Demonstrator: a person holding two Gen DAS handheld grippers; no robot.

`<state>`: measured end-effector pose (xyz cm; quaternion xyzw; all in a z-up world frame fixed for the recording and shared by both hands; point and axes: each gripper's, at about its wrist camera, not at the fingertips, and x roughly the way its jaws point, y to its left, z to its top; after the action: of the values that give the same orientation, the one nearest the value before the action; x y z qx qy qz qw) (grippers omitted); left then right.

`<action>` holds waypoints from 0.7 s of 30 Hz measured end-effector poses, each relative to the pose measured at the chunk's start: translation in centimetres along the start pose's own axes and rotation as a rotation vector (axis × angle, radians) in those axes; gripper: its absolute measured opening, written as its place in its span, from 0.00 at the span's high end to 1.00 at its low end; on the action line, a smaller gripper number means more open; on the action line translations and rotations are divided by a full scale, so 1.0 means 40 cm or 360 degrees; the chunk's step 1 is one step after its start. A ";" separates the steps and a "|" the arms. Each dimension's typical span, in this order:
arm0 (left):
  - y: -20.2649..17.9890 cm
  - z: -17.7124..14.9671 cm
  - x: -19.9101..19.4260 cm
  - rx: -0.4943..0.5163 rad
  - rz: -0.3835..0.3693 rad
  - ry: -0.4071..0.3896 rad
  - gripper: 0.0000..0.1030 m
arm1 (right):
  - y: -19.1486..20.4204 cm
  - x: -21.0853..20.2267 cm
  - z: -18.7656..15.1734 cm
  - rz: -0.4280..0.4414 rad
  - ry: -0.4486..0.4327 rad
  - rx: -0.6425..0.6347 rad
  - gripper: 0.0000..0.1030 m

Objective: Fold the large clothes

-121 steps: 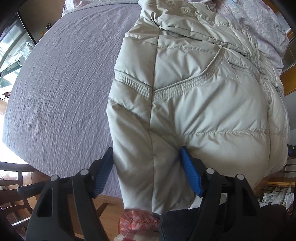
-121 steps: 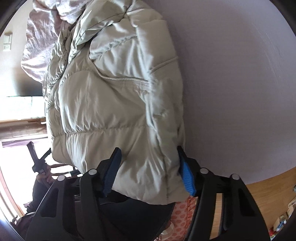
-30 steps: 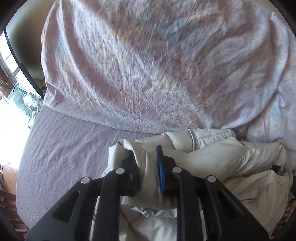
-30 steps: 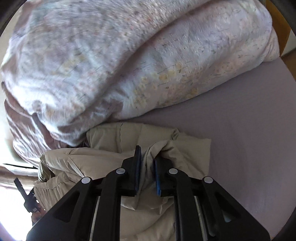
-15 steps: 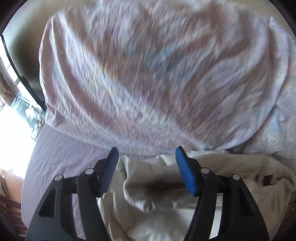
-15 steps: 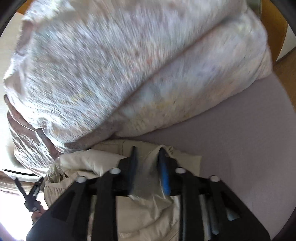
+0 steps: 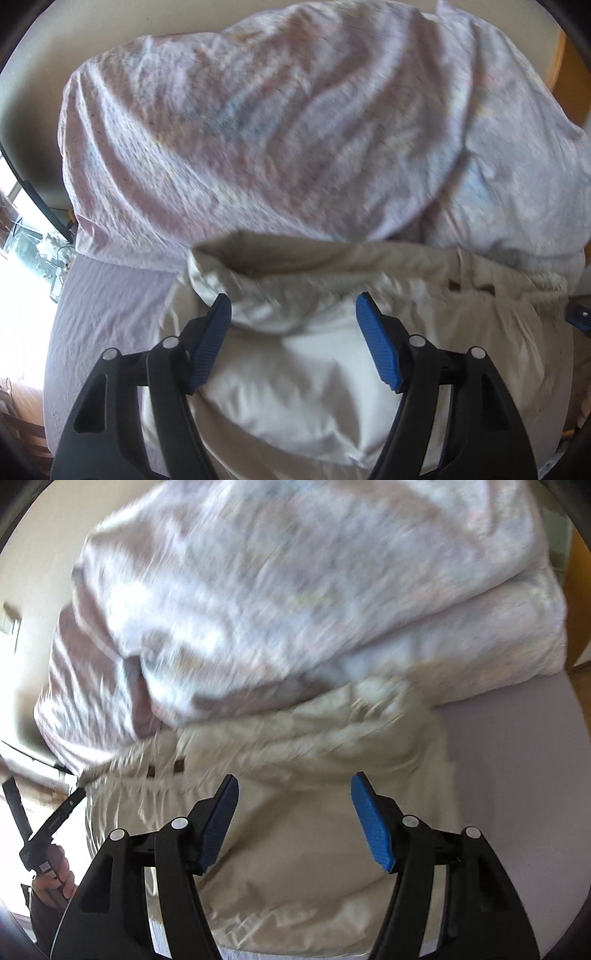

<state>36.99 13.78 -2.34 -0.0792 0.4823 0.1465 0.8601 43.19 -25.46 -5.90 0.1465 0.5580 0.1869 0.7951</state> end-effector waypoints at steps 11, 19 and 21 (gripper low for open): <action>-0.036 -0.051 0.005 0.0045 -0.0054 0.0062 0.30 | 0.123 0.181 -0.041 -0.0111 0.0178 -0.0121 0.92; -0.059 -0.049 0.027 0.0067 -0.0069 0.0083 0.29 | 0.126 0.239 0.012 -0.0206 0.0085 -0.0021 0.98; -0.062 -0.049 0.032 0.0076 -0.0074 0.0087 0.29 | 0.115 0.254 0.031 -0.0228 0.0068 0.0013 0.98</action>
<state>36.87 11.11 -4.47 -0.0738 0.5069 0.1128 0.8514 46.86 -16.72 -11.90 0.1054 0.5847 0.1305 0.7937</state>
